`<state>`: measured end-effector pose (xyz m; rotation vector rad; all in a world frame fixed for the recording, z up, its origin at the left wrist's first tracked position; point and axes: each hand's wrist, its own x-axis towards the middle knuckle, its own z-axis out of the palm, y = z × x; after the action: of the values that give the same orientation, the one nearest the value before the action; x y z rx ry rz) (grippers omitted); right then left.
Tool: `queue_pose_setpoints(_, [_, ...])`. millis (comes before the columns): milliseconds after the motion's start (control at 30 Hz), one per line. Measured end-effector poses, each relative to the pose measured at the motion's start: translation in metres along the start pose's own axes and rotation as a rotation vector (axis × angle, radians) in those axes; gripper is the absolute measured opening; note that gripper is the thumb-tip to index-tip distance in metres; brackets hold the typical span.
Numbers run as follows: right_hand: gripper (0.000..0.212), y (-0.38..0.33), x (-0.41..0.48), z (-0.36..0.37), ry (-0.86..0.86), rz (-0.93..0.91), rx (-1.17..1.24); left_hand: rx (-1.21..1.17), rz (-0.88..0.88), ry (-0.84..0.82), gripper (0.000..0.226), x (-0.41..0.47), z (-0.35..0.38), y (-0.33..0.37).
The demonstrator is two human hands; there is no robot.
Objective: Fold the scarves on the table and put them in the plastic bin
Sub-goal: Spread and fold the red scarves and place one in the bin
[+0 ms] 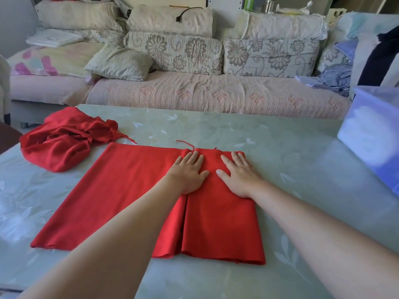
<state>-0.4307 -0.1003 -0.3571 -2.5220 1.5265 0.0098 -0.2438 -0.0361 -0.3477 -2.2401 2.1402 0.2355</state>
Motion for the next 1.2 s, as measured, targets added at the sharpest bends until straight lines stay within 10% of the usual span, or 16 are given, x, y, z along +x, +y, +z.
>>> queue_pose_setpoints(267, [0.063, -0.039, -0.032, -0.012, 0.142, -0.250, -0.154, -0.038, 0.071, 0.147, 0.063, -0.041, -0.006, -0.013])
queue_pose_setpoints(500, [0.062, -0.085, -0.078, 0.000, -0.086, -0.389, 0.009, 0.023, 0.013, 0.274, 0.017, -0.116, -0.017, -0.029])
queue_pose_setpoints(1200, [0.042, -0.127, 0.037, -0.027, 0.116, 0.206, 0.141, 0.048, 0.041, -0.181, 0.032, -0.146, -0.036, 0.000])
